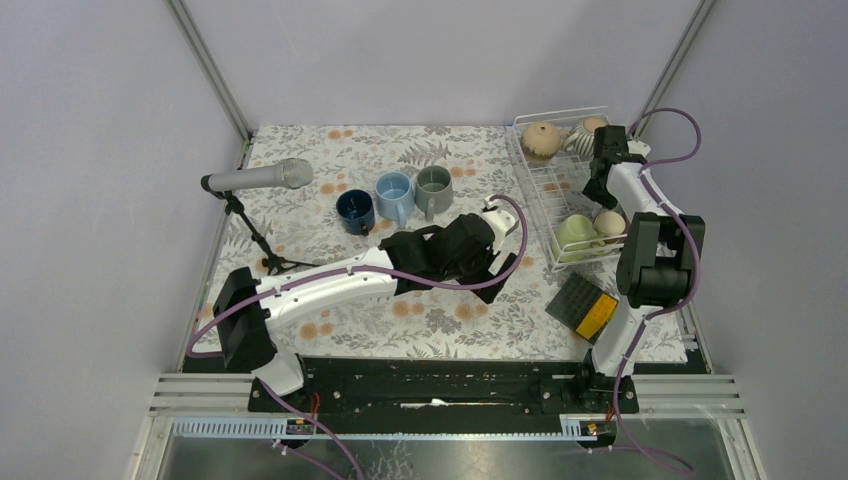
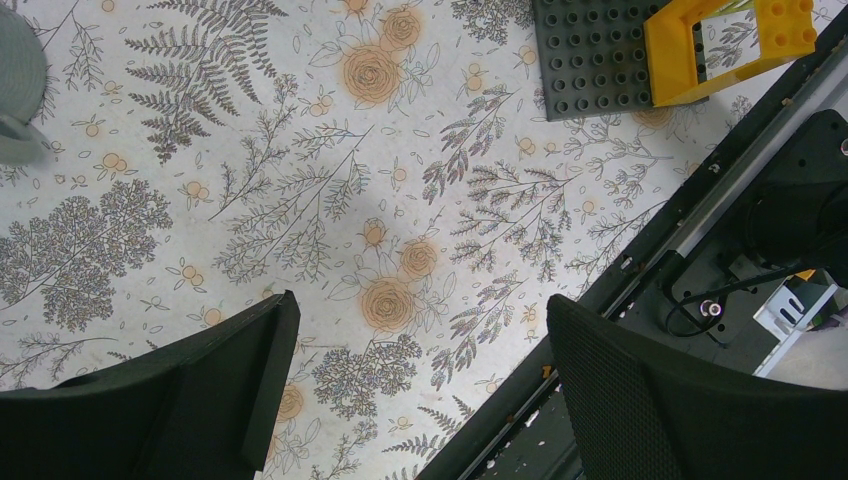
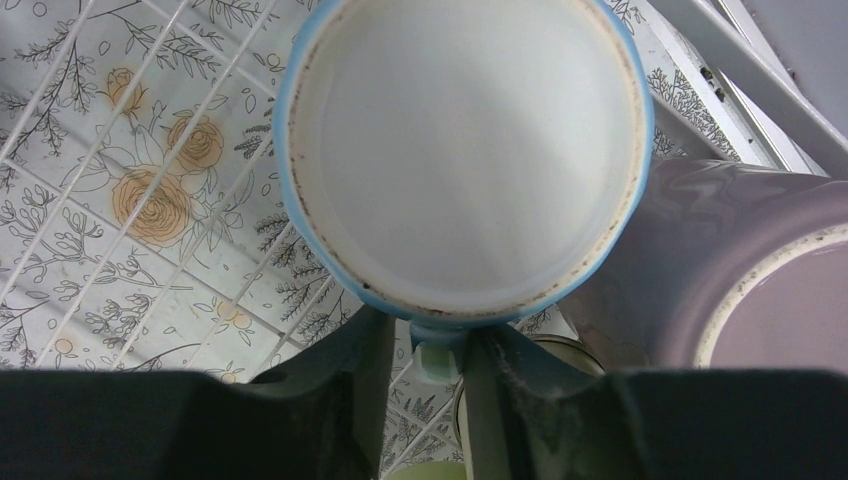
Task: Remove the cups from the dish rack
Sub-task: Unload the cup from the dish rack.
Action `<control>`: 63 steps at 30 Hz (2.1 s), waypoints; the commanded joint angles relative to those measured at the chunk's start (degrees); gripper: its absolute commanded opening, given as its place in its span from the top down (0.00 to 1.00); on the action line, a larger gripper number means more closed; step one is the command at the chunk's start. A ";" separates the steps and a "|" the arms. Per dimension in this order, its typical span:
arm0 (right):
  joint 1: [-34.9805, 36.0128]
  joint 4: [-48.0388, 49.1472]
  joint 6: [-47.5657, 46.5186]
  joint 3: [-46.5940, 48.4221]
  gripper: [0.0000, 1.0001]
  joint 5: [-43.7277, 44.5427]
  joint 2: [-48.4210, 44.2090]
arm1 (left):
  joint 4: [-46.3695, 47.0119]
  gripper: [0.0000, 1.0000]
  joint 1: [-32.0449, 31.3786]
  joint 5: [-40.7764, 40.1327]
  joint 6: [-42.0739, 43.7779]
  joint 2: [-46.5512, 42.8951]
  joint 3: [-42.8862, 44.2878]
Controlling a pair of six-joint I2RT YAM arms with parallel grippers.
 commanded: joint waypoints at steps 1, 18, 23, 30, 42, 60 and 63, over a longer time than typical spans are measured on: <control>-0.26 0.71 0.15 2.15 0.69 2.27 0.45 | 3.17 0.01 -0.36 -0.74 -0.44 -1.27 -0.71; 1.39 0.71 -2.99 8.55 1.00 0.98 -2.31 | 3.61 0.01 -0.36 -0.74 -0.78 -1.47 -0.94; 2.09 0.28 -3.43 10.95 1.00 0.75 -3.34 | 3.58 0.01 -0.36 -1.59 -0.89 -1.48 -0.88; 2.77 0.23 -4.60 13.08 1.00 0.59 -5.12 | 3.65 0.01 -0.36 -3.00 -1.75 -1.20 -0.99; 4.07 -2.09 -4.55 16.87 1.00 -1.82 -9.70 | 7.99 0.01 0.35 -4.72 -5.95 -3.80 -5.28; 16.97 -1.55 -3.41 7.48 1.00 -12.58 -23.68 | 42.99 0.01 5.85 0.65 -29.32 -20.02 -35.28; 19.12 -0.16 -2.43 3.51 1.00 -16.21 -26.33 | 53.66 0.01 9.17 3.41 -35.19 -22.33 -43.55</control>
